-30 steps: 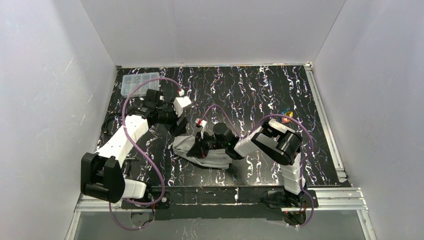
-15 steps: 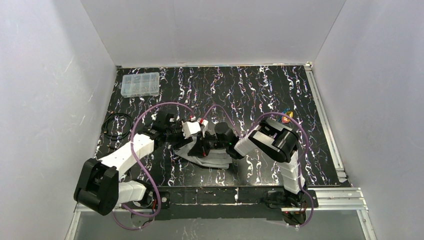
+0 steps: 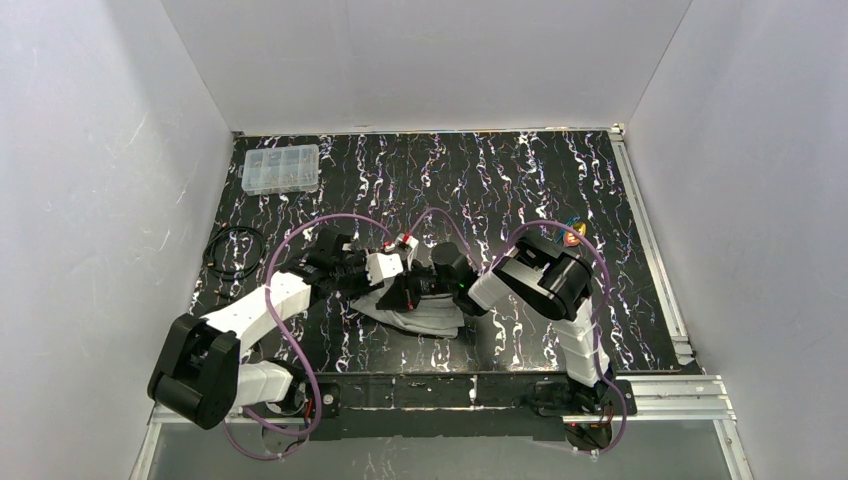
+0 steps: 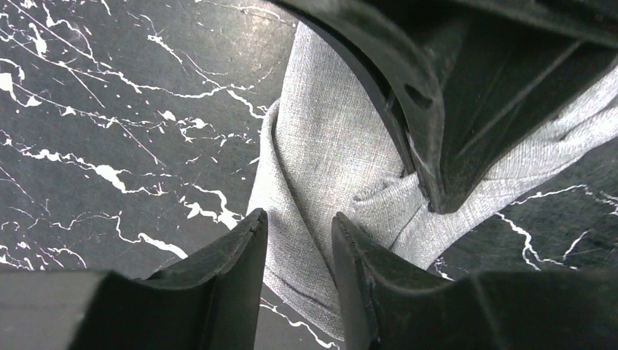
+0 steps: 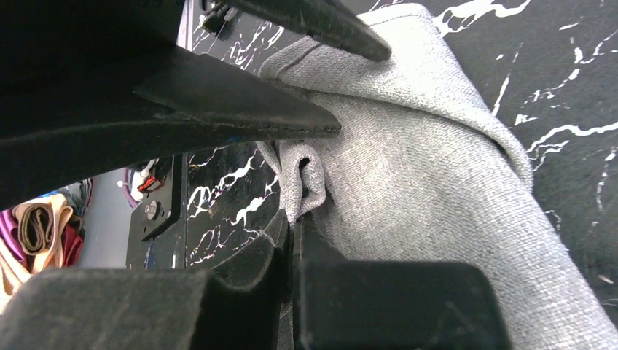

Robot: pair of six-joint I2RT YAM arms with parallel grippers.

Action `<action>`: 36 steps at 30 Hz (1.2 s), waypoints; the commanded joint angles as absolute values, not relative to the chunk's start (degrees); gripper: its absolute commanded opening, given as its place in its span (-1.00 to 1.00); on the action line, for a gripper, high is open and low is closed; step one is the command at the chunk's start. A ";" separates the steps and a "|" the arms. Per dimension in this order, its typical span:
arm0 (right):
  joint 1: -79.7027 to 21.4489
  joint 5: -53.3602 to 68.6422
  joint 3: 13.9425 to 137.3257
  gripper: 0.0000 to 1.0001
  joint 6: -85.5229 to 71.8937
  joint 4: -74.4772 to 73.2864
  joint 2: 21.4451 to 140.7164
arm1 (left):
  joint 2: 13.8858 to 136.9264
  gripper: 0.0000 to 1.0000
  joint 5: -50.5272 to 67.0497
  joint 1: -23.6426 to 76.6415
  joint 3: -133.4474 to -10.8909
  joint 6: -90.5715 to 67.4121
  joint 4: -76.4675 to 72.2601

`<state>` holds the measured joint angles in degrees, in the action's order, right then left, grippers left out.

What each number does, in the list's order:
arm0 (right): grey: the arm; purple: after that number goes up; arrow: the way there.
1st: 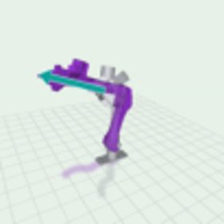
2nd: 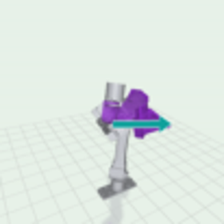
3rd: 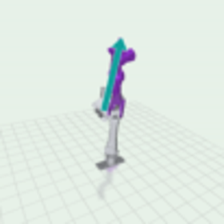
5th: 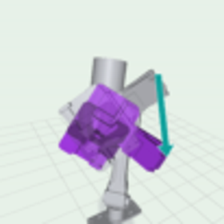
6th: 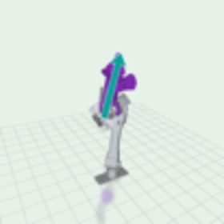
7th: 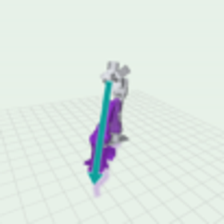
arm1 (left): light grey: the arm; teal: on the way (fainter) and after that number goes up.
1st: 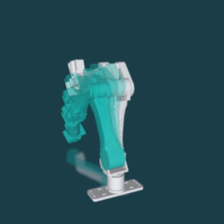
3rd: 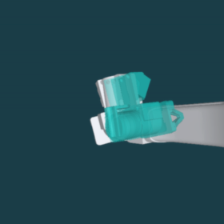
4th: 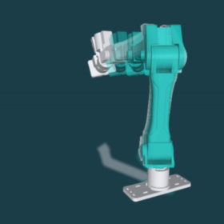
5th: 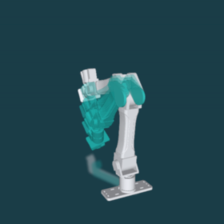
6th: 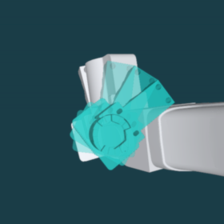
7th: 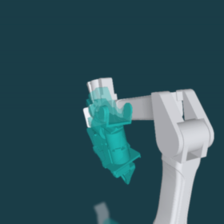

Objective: Fold the napkin into a case and place the utensils inside
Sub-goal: Stuff the top corner of the smaller-rectangle-folded napkin at the center of the board.

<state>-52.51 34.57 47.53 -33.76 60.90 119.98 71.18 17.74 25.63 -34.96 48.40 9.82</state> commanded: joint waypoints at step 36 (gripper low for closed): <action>-48.46 40.49 53.53 -0.97 -45.15 57.34 121.79 | 65.46 -1.00 19.36 25.75 -30.79 45.78 5.93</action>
